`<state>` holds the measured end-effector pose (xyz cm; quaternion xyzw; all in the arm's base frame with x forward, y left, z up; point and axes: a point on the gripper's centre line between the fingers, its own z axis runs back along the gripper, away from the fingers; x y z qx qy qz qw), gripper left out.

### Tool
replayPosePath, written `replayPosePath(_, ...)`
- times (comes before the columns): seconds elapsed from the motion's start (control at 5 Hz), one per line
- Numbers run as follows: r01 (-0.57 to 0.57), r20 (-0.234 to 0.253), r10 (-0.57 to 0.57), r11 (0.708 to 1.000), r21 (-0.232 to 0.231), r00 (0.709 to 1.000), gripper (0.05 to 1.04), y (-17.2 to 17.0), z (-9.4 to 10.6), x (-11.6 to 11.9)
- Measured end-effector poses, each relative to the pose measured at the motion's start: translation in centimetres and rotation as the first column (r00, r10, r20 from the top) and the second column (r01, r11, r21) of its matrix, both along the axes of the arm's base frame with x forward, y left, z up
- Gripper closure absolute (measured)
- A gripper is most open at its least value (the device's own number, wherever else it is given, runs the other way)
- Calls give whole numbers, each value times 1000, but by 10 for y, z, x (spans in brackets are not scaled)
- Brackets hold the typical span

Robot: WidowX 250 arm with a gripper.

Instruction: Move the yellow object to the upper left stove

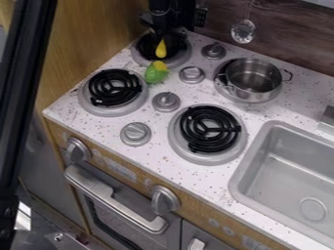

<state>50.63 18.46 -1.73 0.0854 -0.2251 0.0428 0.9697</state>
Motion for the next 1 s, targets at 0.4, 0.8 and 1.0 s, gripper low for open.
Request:
replayPosePath(0.4, -37, -2, 37, 999, -3, 999, 798, 19, -11, 7)
replayPosePath(0.8, -73, -24, 72, 996, -41, 997, 422, 11, -23, -1)
replayPosePath(1.0, -70, -24, 69, 997, -45, 997, 152, 3, -21, -14)
